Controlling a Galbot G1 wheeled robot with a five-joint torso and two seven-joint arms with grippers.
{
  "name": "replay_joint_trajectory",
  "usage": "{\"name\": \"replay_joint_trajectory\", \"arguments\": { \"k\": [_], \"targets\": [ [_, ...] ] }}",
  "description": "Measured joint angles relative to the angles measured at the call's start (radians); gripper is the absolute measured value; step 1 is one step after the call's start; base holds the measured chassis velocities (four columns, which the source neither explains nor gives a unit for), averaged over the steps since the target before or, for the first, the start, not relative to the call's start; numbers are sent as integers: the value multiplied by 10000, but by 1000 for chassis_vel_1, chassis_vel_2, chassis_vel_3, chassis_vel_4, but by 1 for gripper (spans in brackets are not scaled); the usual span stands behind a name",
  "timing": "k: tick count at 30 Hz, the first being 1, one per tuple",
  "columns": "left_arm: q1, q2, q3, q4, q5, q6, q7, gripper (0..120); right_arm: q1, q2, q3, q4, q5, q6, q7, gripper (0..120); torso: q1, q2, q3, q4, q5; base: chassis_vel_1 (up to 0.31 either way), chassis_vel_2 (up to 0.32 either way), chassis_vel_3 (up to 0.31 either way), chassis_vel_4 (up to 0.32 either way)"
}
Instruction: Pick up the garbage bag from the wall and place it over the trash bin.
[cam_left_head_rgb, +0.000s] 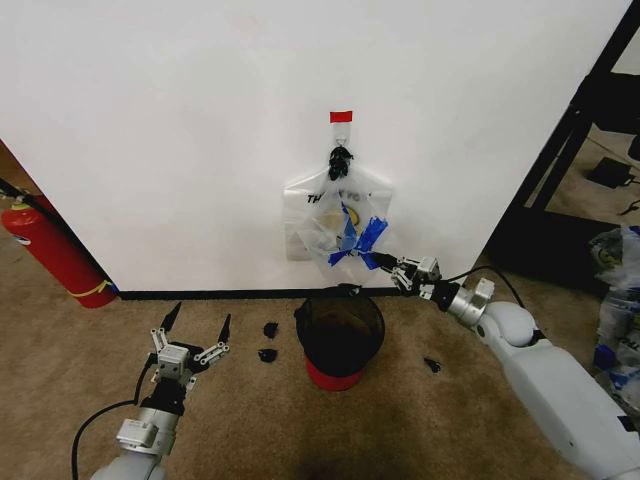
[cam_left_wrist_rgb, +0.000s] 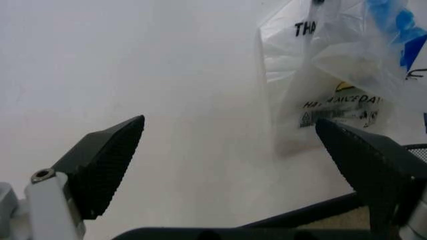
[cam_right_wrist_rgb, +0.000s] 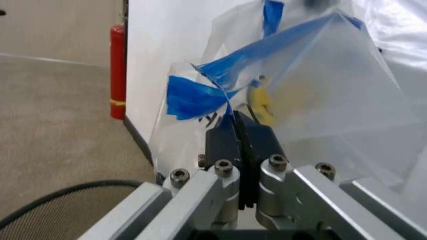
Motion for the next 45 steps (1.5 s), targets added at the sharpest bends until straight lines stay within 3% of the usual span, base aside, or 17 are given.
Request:
{"name": "replay_joint_trajectory", "arguments": {
  "k": [6, 12, 17, 19, 22, 26, 32, 39, 45],
  "targets": [
    [-130, 81, 100, -168, -157, -121, 44, 100, -314, -143, 381, 221, 413, -5, -219, 0, 0, 0, 0, 0, 0, 0, 0, 0, 0],
    [-678, 463, 210, -609, -296, -310, 378, 100, -1001, -230, 747, 958, 2220, 31, 7, 0, 0, 0, 0, 0, 0, 0, 0, 0, 0],
    [-1456, 1347, 595, -832, 25, -61, 939, 100, -1506, -388, 1051, 1762, 3733, -128, 307, 0, 0, 0, -1, -2, -1, 0, 0, 0, 0],
    [-1594, 1526, 701, -832, 91, -6, 992, 100, -1551, -407, 1084, 1864, 3916, -159, 363, 0, 0, 0, -1, -1, 0, 0, 0, 0, 0],
    [-2079, 2295, 1161, -776, 105, 246, 1073, 100, -1568, -424, 1098, 2035, 4181, -225, 458, 0, 0, 0, -1, 2, -3, 0, 0, 0, 0],
    [-3116, 3579, 1887, -215, 8, 322, 1078, 100, -1626, -447, 1173, 2083, 4142, -240, 477, 0, 0, 0, 0, -4, -4, 0, 0, 0, 0],
    [-4693, 4602, 2792, 959, -544, 153, 1274, 100, -1852, -396, 1417, 2030, 4000, -220, 462, 0, 0, 0, 0, 0, -3, 0, 0, 0, 0],
    [-6494, 5186, 3836, 1958, -1156, -198, 2026, 100, -1968, -474, 1655, 1946, 3902, -220, 418, 0, 0, 0, 0, -2, 1, 0, 0, 0, 0],
    [-7504, 5402, 4652, 2453, -626, -359, 2074, 100, -1996, -471, 1712, 1903, 3851, -218, 414, 0, 1, 0, 1, -1, -1, 0, 0, 0, 0]
  ]
}}
